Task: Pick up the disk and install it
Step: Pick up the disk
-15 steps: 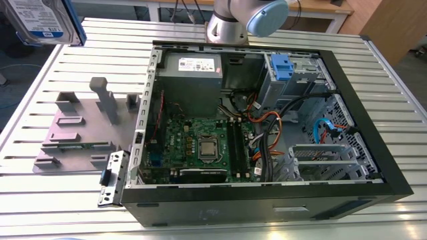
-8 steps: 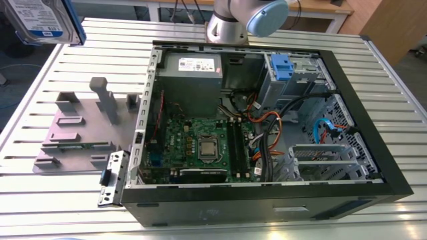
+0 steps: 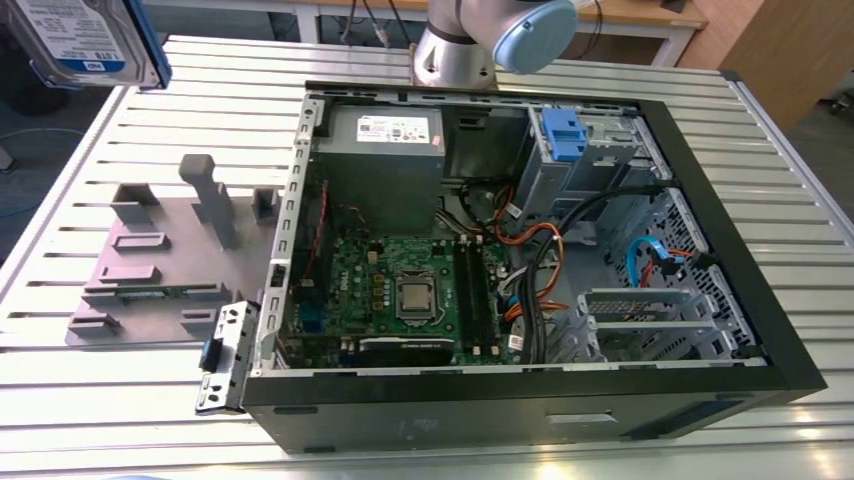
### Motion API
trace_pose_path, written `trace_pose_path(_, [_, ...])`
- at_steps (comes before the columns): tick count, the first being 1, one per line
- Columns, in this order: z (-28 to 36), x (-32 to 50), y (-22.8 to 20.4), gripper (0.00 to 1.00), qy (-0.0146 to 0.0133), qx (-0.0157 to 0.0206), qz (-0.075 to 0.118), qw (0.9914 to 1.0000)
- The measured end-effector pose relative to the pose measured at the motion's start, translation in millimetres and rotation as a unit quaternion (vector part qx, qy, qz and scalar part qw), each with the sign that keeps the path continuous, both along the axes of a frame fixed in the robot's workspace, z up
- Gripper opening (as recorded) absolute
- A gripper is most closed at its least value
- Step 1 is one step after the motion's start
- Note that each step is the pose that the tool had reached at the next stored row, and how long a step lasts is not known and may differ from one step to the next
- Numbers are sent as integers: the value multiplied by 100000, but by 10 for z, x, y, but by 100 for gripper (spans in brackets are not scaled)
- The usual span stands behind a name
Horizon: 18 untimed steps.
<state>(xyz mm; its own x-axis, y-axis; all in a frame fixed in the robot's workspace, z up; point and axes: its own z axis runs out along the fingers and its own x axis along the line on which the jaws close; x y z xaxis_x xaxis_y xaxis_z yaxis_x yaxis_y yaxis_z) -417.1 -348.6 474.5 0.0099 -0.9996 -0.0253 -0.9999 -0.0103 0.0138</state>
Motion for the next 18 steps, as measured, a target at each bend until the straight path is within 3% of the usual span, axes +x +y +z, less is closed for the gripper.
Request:
trace_pose_path(9, [18, 0, 0, 36, -3, 2, 2, 100000])
trace_pose_path(18, [96, 0, 0, 36, -4, -30, 3, 100000])
